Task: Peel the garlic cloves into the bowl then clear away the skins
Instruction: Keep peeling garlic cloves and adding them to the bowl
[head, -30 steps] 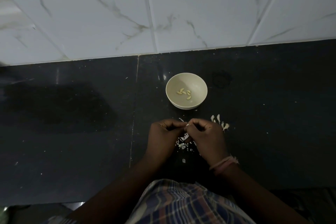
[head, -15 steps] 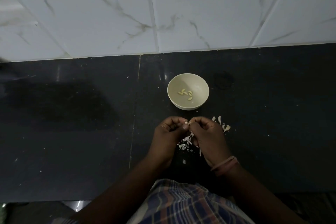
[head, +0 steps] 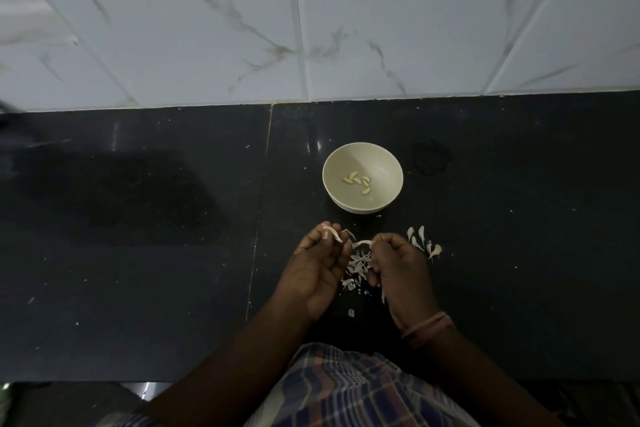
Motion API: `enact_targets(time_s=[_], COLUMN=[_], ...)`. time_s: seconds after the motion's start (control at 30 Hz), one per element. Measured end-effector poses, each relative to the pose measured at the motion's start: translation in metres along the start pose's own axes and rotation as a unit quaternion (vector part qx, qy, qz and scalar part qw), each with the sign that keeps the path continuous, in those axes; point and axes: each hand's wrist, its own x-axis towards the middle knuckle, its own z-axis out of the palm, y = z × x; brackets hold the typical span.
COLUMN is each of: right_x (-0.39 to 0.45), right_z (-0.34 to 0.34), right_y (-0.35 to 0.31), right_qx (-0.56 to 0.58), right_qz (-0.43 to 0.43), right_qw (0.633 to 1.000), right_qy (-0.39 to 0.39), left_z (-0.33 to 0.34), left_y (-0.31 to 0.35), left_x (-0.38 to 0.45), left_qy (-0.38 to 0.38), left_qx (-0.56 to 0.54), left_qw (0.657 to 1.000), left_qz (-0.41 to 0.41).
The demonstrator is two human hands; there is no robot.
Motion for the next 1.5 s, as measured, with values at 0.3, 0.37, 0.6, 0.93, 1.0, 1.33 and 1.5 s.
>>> enact_targets(time_s=[0.3, 0.37, 0.6, 0.93, 1.0, 1.33, 1.5], right_x=[0.006, 0.006, 0.009, 0.018, 0.019, 0.019, 0.016], right_z=[0.004, 0.003, 0.003, -0.001, -0.004, -0.011, -0.012], right_y=[-0.002, -0.001, -0.005, -0.009, -0.009, -0.003, -0.003], right_qx=[-0.171, -0.202, -0.220, -0.245, -0.256, -0.285, -0.313], right_qz=[-0.131, -0.144, -0.223, -0.277, -0.278, -0.245, -0.271], right_qw=[0.977, 0.969, 0.950, 0.929, 0.925, 0.927, 0.910], right_qy=[0.007, 0.010, 0.008, -0.022, -0.034, -0.011, -0.009], left_z=[0.002, 0.003, 0.001, 0.000, -0.001, -0.001, 0.001], left_y=[0.000, 0.000, -0.001, -0.004, -0.004, -0.006, -0.008], left_x=[-0.003, -0.002, 0.001, 0.004, 0.003, -0.004, -0.006], left_qy=[-0.025, -0.029, -0.036, -0.087, -0.066, -0.067, -0.055], left_qx=[0.043, 0.058, 0.116, 0.218, 0.231, 0.274, 0.312], left_qw=[0.999, 0.998, 0.991, 0.968, 0.965, 0.951, 0.934], left_qz=[0.013, 0.025, 0.049, 0.086, 0.103, 0.125, 0.164])
